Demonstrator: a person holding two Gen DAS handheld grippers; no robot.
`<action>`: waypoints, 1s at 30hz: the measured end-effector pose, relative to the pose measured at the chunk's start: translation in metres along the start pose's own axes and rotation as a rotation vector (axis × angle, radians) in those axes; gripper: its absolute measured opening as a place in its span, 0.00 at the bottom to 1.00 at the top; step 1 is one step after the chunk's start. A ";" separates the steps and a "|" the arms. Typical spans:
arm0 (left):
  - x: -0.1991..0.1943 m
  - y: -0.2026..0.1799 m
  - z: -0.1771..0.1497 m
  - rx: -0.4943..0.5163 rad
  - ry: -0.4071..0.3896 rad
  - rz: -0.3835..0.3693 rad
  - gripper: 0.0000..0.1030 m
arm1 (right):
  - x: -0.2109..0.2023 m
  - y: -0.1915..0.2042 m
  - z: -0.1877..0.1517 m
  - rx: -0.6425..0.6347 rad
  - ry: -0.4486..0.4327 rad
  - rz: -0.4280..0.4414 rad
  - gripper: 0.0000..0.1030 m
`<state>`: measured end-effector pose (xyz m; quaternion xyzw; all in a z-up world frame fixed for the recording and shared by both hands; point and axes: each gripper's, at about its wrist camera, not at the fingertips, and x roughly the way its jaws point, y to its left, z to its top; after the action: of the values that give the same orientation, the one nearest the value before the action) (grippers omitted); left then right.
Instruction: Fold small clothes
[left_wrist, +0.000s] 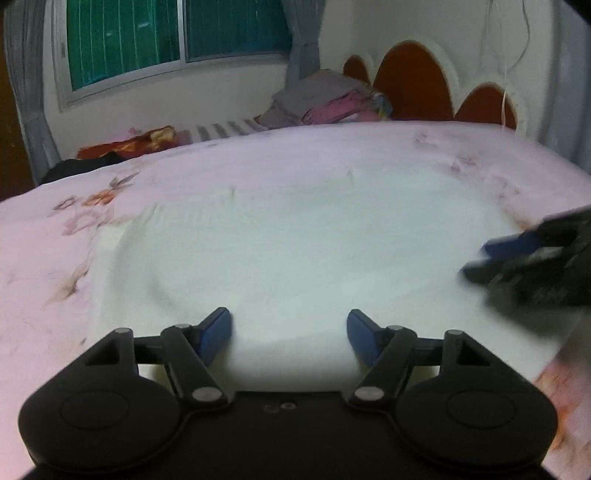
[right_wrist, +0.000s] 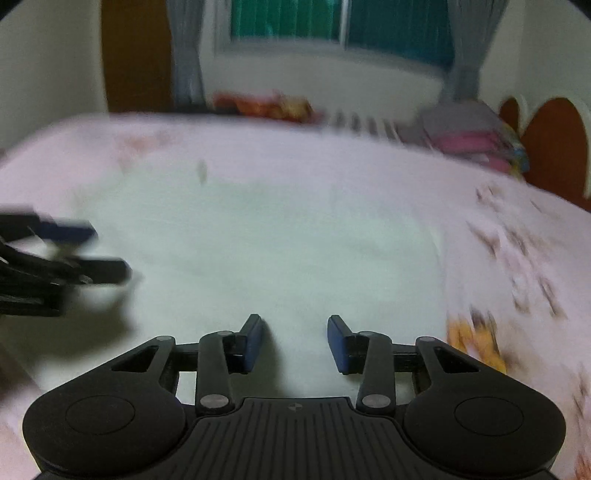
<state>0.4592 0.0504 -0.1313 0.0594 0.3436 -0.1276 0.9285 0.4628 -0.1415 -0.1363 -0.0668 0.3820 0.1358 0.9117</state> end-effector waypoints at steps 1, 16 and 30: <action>-0.003 0.004 -0.003 -0.032 0.008 -0.003 0.67 | -0.003 -0.002 -0.004 0.012 -0.013 -0.004 0.38; -0.065 -0.025 -0.032 -0.228 -0.029 -0.062 0.37 | -0.064 0.046 -0.031 0.125 -0.078 0.253 0.06; -0.083 0.021 -0.066 -0.276 0.014 0.057 0.29 | -0.073 0.033 -0.059 0.114 -0.016 0.068 0.03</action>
<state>0.3634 0.0999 -0.1267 -0.0583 0.3623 -0.0521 0.9288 0.3643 -0.1377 -0.1261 -0.0010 0.3836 0.1452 0.9120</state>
